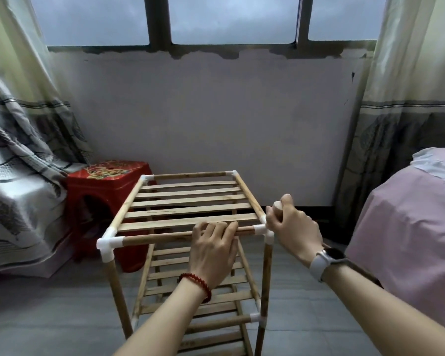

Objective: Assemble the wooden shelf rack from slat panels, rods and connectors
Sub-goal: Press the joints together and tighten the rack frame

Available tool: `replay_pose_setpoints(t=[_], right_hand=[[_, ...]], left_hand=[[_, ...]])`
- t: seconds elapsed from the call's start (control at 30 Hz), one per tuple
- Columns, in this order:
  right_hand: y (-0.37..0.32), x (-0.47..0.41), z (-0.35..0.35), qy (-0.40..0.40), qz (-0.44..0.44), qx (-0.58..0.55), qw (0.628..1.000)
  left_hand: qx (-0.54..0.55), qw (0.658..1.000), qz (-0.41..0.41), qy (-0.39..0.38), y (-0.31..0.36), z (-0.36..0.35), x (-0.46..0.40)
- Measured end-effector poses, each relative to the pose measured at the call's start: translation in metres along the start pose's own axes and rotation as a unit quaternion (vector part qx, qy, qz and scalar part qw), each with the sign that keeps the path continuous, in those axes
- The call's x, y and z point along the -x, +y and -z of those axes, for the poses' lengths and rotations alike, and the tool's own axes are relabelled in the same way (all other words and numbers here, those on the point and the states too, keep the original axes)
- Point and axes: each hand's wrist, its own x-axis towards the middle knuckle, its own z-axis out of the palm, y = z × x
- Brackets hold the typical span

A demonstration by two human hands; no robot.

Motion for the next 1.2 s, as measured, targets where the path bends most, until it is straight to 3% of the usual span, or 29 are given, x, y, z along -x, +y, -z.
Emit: replay_pose_setpoints(t=[0.07,0.13,0.23,0.3,0.37,0.63,0.73,0.87,0.93,1.07,1.13,1.2], right_hand=[[-0.003,-0.010,0.005,0.015,0.047,0.000,0.999],[-0.021,-0.016,0.007,0.006,0.098,-0.076,0.992],[-0.052,-0.010,-0.014,-0.116,0.090,-0.232,0.962],[-0.069,0.000,-0.037,-0.203,0.085,-0.253,0.942],[-0.078,0.006,-0.058,-0.230,0.102,-0.238,0.938],[-0.057,-0.014,-0.069,-0.173,0.064,-0.291,0.939],[-0.024,-0.027,-0.060,-0.122,0.051,-0.231,0.964],[0.019,-0.042,-0.048,-0.073,0.000,-0.051,0.996],[0.035,-0.045,-0.039,-0.043,-0.040,-0.070,0.996],[0.046,-0.048,-0.002,-0.021,-0.046,-0.129,0.990],[0.054,-0.050,0.024,-0.015,-0.029,-0.099,0.995],[0.056,-0.055,0.051,-0.024,-0.010,-0.069,0.997]], left_hand=[[-0.025,1.000,0.018,0.001,-0.023,0.013,0.011],[-0.062,0.998,0.030,-0.010,-0.053,0.030,0.023],[-0.094,0.992,0.055,-0.057,-0.105,0.057,0.045],[-0.074,0.984,0.097,-0.131,-0.134,0.075,0.058],[-0.037,0.974,0.137,-0.179,-0.148,0.090,0.063],[-0.006,0.986,0.067,-0.152,-0.122,0.103,0.061],[0.049,0.983,-0.007,-0.179,-0.097,0.099,0.049],[0.181,0.954,-0.075,-0.226,-0.052,0.082,0.022],[0.204,0.949,-0.104,-0.217,-0.026,0.069,0.011],[0.144,0.974,-0.081,-0.156,0.034,0.026,-0.018],[0.067,0.982,-0.059,-0.167,0.065,0.002,-0.038],[0.057,0.979,-0.055,-0.190,0.084,-0.018,-0.057]])
